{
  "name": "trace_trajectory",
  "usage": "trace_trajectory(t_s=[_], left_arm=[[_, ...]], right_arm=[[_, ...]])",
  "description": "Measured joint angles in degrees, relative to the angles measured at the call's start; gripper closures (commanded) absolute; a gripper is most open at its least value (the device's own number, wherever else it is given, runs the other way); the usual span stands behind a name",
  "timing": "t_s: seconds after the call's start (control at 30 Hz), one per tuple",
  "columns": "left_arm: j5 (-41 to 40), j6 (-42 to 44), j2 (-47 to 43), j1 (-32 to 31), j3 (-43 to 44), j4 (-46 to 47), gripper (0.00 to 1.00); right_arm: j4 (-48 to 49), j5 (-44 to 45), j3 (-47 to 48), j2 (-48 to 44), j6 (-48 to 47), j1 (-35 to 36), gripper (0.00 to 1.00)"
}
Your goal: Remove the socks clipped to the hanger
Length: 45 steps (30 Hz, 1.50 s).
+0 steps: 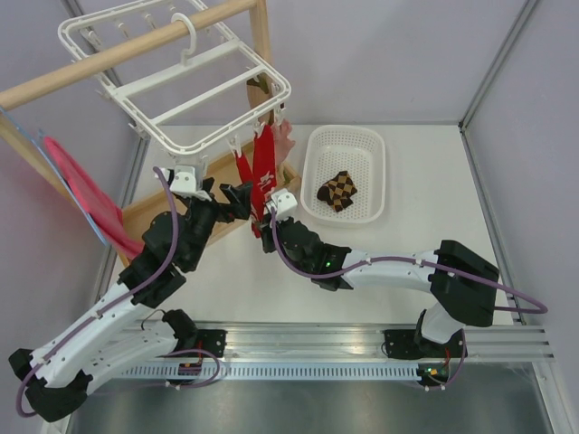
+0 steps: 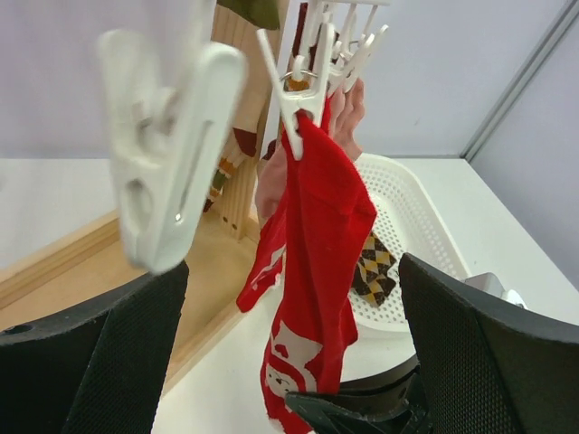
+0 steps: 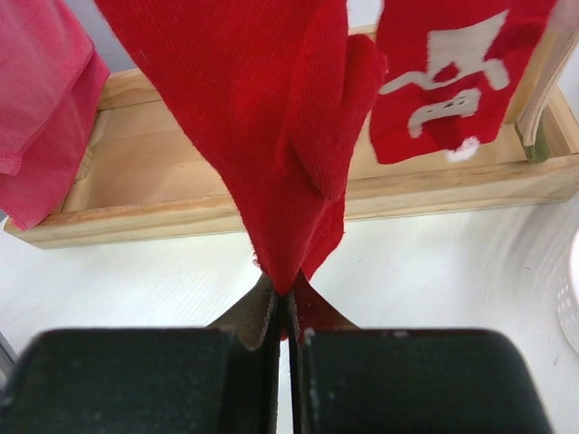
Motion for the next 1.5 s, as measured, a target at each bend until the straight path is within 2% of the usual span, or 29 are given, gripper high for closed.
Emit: trace_trajectory(t_s=[0.3,0.83,1.1,1.37,1.5], left_arm=[[-5.1,2.9,7.9,-2.1,5.8,-0.1,0.00],[-10.8,6.3,11.7,-1.3,11.6,2.5,0.00],[-5.9,3.7,11.1,7.7,11.6,1.4,0.02],[1.7,2.8,10.8,8.8,11.6,1.5,0.03],[5.1,2.6,11.2,10.9,11.6,1.5,0.07]], right_arm=[[-0.1,-0.4,-0.3,0.0,0.0,0.0,0.99],[0.3,-1.2,-5.4,-4.8,0.7,0.2,0.99],[0.5,-1.3,-5.9,-7.2,0.7,1.2,0.99],[0.5,-1.3,-5.9,-7.3,0.6,1.8,0.99],[0.5,-1.3,-5.9,-7.3,0.6,2.2,0.99]])
